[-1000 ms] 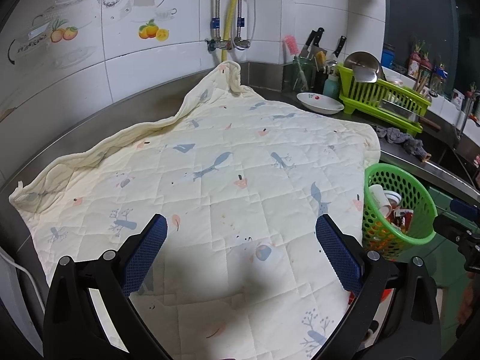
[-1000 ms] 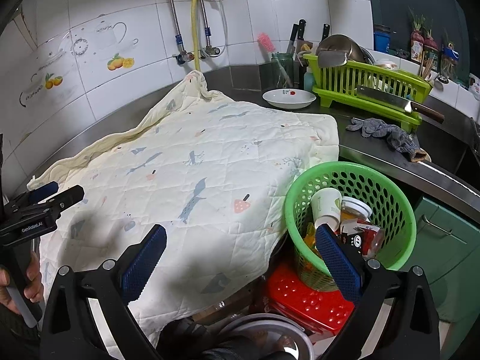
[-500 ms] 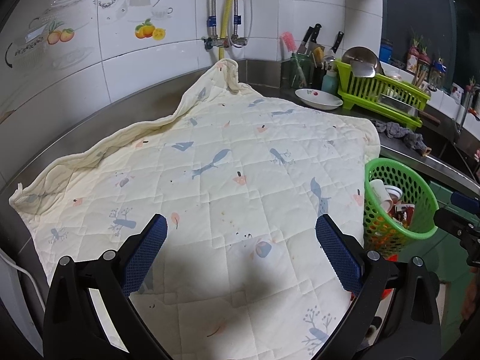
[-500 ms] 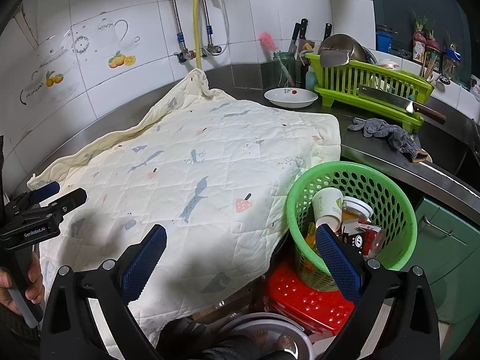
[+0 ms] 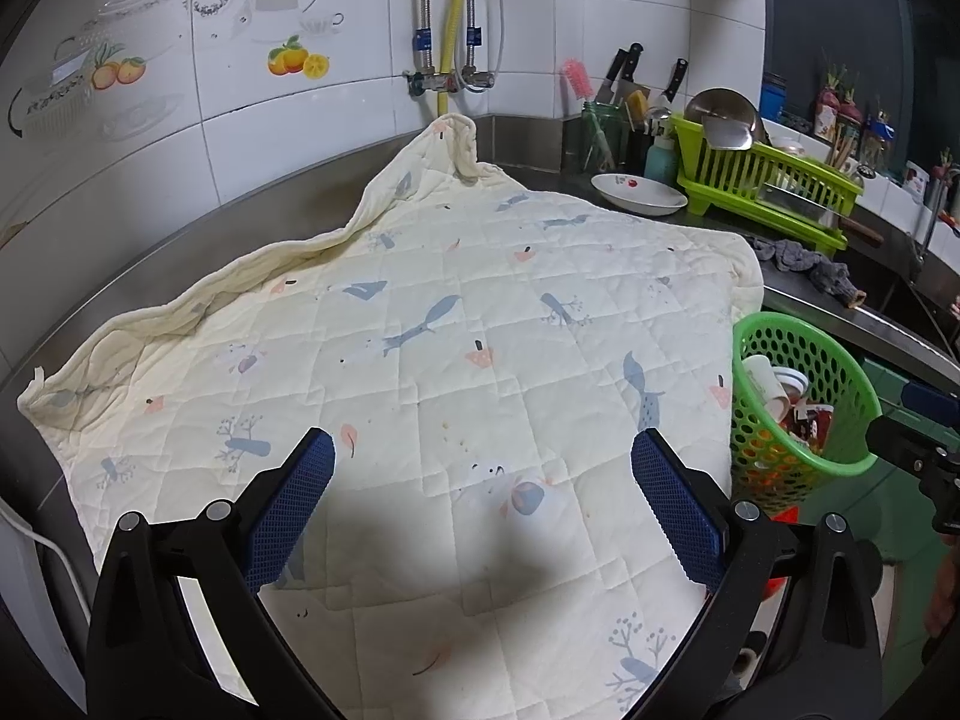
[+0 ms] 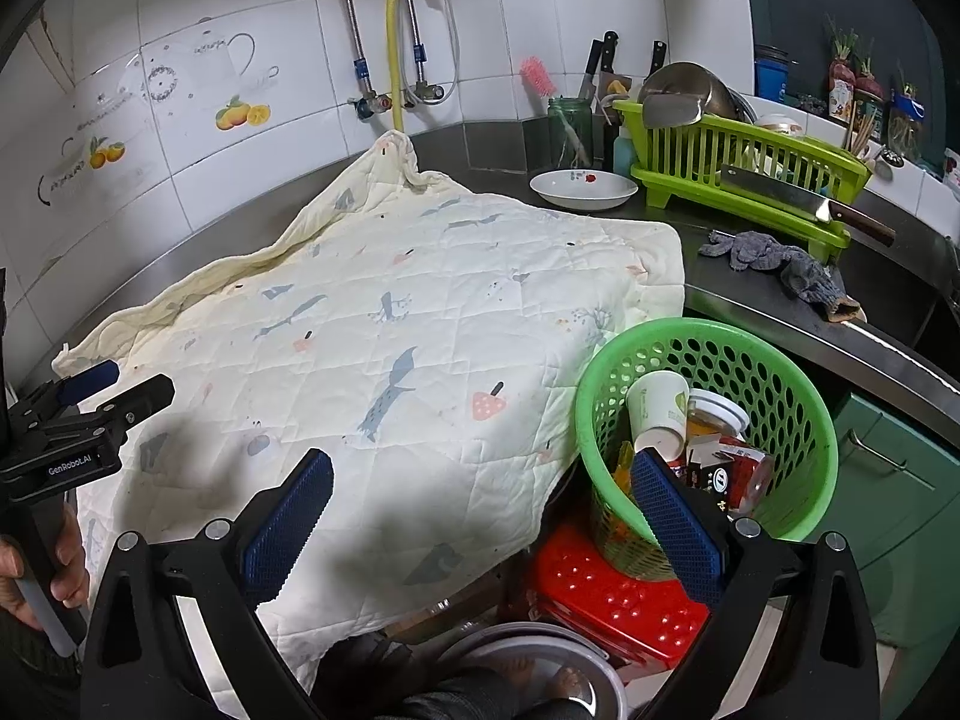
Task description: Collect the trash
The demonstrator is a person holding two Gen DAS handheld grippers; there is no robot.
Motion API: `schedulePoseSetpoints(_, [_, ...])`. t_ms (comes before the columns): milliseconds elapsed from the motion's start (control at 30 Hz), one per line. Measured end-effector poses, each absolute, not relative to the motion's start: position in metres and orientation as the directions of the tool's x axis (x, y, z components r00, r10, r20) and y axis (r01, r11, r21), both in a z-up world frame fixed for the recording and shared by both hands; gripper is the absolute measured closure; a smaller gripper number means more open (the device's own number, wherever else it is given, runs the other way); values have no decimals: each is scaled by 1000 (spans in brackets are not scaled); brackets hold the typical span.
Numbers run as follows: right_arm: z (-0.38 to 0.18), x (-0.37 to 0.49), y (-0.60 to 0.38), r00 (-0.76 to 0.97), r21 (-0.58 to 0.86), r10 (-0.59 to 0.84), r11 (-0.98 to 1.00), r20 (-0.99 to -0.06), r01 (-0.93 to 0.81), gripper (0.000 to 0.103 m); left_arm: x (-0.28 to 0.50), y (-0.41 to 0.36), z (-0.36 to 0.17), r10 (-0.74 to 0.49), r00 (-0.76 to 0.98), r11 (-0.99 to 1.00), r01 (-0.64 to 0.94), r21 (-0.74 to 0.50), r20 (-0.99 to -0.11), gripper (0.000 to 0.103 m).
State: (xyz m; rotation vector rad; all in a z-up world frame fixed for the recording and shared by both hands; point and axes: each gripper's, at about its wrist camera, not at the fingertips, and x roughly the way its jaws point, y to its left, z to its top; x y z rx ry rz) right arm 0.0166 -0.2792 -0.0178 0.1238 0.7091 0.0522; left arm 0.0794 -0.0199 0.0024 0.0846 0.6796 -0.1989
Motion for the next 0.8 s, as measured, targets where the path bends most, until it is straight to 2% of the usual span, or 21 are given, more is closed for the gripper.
schedulePoseSetpoints(800, [-22, 18, -278, 753, 138, 93, 990, -651, -4, 7, 79, -23, -1, -142, 766, 979, 200, 22, -627, 5])
